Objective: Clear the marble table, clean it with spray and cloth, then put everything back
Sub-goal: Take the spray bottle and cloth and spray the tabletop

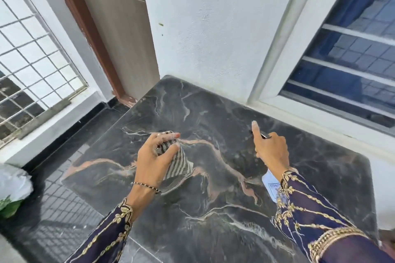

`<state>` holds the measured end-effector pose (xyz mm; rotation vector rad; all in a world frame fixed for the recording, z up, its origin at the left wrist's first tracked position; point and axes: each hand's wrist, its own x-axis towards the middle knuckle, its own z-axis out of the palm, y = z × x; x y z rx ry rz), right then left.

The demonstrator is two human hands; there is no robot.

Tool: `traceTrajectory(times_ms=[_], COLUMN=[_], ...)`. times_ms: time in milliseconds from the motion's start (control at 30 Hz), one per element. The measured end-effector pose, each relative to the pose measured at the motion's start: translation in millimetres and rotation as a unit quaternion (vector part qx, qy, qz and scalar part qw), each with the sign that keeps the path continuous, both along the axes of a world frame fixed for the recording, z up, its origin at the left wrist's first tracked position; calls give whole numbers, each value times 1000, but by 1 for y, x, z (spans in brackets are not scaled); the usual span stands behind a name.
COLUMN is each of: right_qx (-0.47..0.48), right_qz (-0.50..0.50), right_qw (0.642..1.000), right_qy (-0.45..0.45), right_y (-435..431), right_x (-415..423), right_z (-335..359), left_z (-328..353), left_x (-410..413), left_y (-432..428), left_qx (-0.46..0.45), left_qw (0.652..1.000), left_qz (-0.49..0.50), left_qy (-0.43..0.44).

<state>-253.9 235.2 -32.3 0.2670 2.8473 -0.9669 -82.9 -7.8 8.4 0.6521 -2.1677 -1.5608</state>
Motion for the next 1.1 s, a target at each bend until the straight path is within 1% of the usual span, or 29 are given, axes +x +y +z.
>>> traceTrajectory(times_ms=[133, 333, 467, 600, 767, 900, 1033, 1100], right_qx=[-34, -46, -60, -24, -81, -72, -75, -65], right_qz=[-7, -5, -42, -90, -88, -93, -159, -171], right_qw=[999, 999, 997, 995, 993, 993, 984, 983], right_qy=[-14, -22, 5, 32, 3, -24, 16, 25], right_y=[0, 18, 43, 72, 100, 116, 132, 145], right_x=[-35, -63, -67, -61, -39, -16, 11, 23], right_z=[4, 6, 8, 3, 8, 10, 6, -3], left_z=[-2, -4, -9, -10, -5, -1, 4, 6], left_x=[-26, -45, -46, -43, -35, -23, -4, 8], left_y=[0, 6, 10, 14, 25, 33, 39, 39], left_qx=[12, 31, 29, 20, 25, 28, 28, 22], left_qw=[1000, 999, 998, 998, 997, 997, 997, 997], left_qz=[-20, -32, -49, -57, -66, -71, -72, -72], left_qy=[-1, -1, -5, -8, -5, -1, 12, 15])
